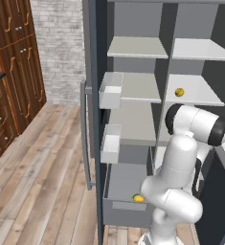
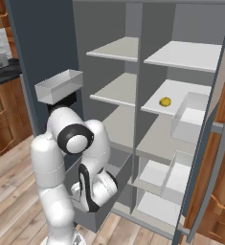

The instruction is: Take the lemons from the fridge shelf and place them in the freezer drawer to begin freezing them.

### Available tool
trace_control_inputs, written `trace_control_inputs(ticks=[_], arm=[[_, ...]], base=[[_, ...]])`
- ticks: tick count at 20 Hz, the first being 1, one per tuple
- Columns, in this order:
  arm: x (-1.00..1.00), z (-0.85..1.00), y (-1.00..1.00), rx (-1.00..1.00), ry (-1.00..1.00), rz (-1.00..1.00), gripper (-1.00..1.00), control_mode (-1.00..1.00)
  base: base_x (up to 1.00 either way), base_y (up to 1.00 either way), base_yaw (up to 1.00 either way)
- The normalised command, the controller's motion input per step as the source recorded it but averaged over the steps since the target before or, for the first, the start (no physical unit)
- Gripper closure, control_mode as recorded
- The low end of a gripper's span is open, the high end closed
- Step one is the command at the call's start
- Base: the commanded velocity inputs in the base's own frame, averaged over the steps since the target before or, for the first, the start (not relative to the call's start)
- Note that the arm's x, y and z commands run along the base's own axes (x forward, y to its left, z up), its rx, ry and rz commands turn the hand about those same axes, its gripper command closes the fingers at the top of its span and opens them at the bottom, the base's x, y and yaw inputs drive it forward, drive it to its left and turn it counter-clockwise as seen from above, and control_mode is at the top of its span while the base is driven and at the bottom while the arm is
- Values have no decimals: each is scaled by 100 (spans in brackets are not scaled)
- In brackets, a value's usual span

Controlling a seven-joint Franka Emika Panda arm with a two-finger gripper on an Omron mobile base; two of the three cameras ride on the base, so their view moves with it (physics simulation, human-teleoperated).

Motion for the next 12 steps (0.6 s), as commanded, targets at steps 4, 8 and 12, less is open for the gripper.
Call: trace_control_inputs(ticks=[4, 8, 12], arm=[[-6, 100, -4, 12, 1, -15, -100, -100], [-9, 100, -1, 14, 5, -13, -100, -100], [-13, 96, 0, 16, 7, -11, -100, -100]], base=[[0, 0, 0], [0, 0, 0], [0, 0, 0]])
